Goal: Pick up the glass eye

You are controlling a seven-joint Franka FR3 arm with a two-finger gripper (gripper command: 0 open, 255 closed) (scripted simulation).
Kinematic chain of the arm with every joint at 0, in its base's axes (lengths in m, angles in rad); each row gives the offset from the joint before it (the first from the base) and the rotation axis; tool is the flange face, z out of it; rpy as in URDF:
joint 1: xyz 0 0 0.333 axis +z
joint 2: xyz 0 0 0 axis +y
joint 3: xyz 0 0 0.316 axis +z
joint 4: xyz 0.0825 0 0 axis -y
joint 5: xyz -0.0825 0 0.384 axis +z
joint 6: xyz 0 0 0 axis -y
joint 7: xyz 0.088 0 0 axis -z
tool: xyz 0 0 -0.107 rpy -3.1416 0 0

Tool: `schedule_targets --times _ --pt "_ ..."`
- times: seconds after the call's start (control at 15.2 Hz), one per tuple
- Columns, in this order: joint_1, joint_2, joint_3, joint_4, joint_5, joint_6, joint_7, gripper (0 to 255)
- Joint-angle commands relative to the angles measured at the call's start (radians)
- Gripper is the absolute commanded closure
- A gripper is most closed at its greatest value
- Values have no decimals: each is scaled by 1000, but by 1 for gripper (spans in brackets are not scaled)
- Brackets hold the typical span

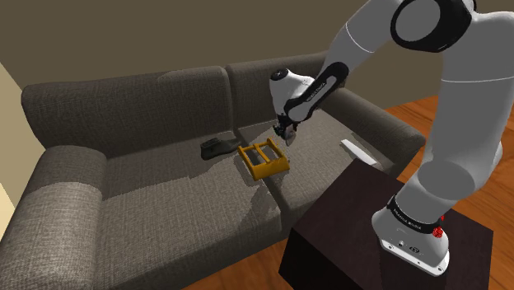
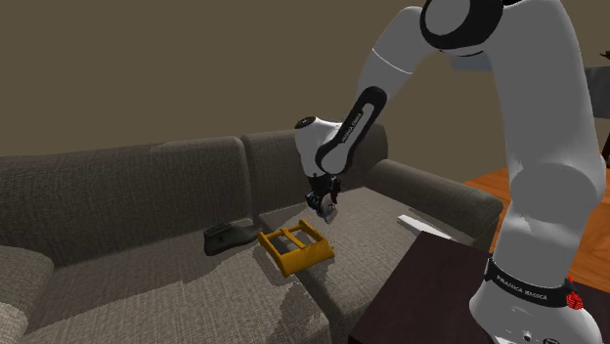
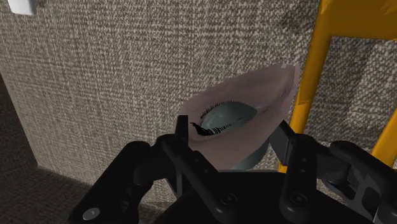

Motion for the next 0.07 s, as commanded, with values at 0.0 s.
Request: schedule_targets --times 0.0 --pt "-1 -10 2 -5 4 -5 -4 255"
